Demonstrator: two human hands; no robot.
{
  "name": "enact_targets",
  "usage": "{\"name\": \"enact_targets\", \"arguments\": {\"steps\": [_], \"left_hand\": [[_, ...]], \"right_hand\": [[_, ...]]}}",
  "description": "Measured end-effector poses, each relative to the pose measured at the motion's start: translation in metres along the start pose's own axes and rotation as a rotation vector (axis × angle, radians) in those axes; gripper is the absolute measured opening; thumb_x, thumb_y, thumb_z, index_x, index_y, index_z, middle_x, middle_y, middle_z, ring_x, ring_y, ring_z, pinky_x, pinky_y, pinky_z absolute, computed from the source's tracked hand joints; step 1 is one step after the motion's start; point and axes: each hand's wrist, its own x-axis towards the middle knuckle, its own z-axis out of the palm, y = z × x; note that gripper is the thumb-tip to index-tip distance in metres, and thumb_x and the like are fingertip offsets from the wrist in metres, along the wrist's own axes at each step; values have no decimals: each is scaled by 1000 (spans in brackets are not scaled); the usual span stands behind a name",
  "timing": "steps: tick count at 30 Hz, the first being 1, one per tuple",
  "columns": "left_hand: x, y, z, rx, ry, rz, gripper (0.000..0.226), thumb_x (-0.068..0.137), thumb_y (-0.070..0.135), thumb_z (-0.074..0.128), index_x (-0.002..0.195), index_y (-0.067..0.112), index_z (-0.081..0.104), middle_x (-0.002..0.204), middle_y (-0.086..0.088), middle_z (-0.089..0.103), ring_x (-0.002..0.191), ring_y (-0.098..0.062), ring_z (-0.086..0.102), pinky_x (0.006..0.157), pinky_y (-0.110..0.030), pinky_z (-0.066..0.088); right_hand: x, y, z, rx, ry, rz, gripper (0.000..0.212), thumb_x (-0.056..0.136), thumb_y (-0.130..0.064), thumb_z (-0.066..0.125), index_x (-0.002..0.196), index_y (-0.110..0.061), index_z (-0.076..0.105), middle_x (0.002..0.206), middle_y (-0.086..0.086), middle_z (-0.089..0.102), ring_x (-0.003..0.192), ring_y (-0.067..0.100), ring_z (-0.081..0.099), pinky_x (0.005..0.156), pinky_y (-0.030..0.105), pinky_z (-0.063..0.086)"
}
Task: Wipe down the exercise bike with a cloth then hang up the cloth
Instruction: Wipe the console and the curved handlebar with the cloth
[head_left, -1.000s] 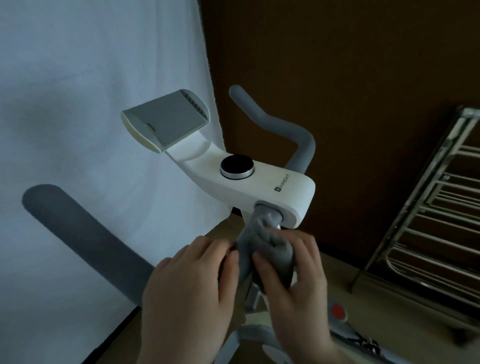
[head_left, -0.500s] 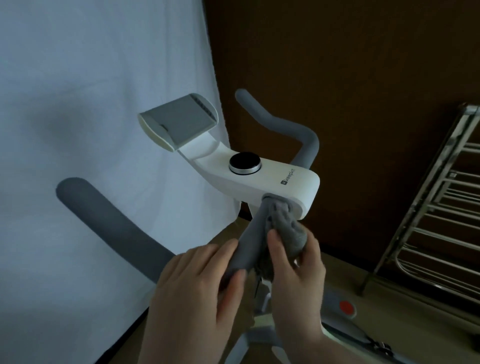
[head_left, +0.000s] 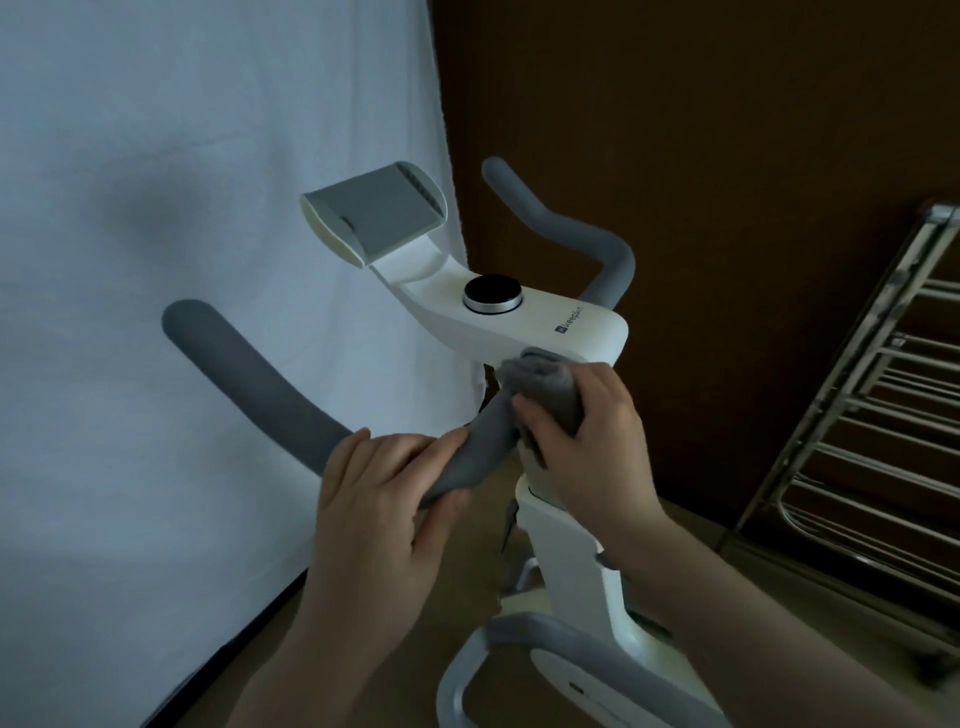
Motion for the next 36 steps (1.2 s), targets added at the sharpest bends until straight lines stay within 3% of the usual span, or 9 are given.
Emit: {"name": "enact_targets", "arguments": {"steps": [5,11,14,17,20,26,29,33,36], "left_hand": [[-3,-4,-8,-2,-61,42,39,92,36,43,121,18,61,108,9,64,105,-6,53,114,-31,21],[-1,-8,-26,5,-21,-12,24,90,34,60,110,22,67,102,11,61,98,-9,51,87,-29,44],[-6,-5,-18,-38,36,-47,31,92,44,52,105,20,67,97,9,60,95,-9,51,97,-28,37],[-8,-4,-12,-51,74,-89,32,89,40,52,106,17,68,102,5,64,100,-12,55,106,-34,34],[-6,-4,-12,-82,82,-101,39,93,43,43,105,17,69,101,4,65,97,-12,56,103,-42,40],[3,-13,-22,-156,8,-86,44,93,48,38,107,21,70,96,10,65,92,-5,52,86,-36,49],[5,-17,-25,-165,-26,-54,42,93,51,43,107,23,70,95,12,66,90,-2,51,93,-39,48],[13,-24,-26,-150,-56,-16,46,89,59,41,102,27,72,89,18,64,86,0,52,89,-17,38],[19,-27,-25,-163,-67,12,42,85,56,43,96,29,72,82,23,62,83,1,51,75,-14,35]], "right_hand": [[-32,-29,4,-103,-130,-226,30,85,-43,55,108,-24,61,108,-1,56,101,18,54,86,38,51],[-16,-39,4,-249,-70,-116,36,90,-40,62,119,-18,59,119,-2,51,114,16,47,96,36,47],[-31,-49,1,-278,-212,-213,37,91,-45,57,120,-21,57,118,-4,46,111,11,42,94,29,43],[-8,-40,-9,-286,-219,-119,35,92,-38,58,122,-19,57,122,-2,49,111,15,49,95,32,46],[-9,-48,-1,-277,-133,-57,38,90,-36,61,122,-17,55,122,0,52,112,18,52,94,35,48],[29,-54,-13,-372,-313,-52,40,81,-41,72,112,-23,55,106,-5,53,97,12,51,78,25,42],[37,-51,-6,-511,-211,-101,36,83,-42,68,112,-21,61,107,-3,48,103,14,47,83,28,41],[45,-48,7,-504,-399,-138,33,78,-50,71,102,-27,66,103,-7,52,100,12,46,85,32,43],[72,-31,-5,-523,-219,-112,33,76,-46,75,99,-23,68,99,-4,54,95,11,48,77,27,40]]}}
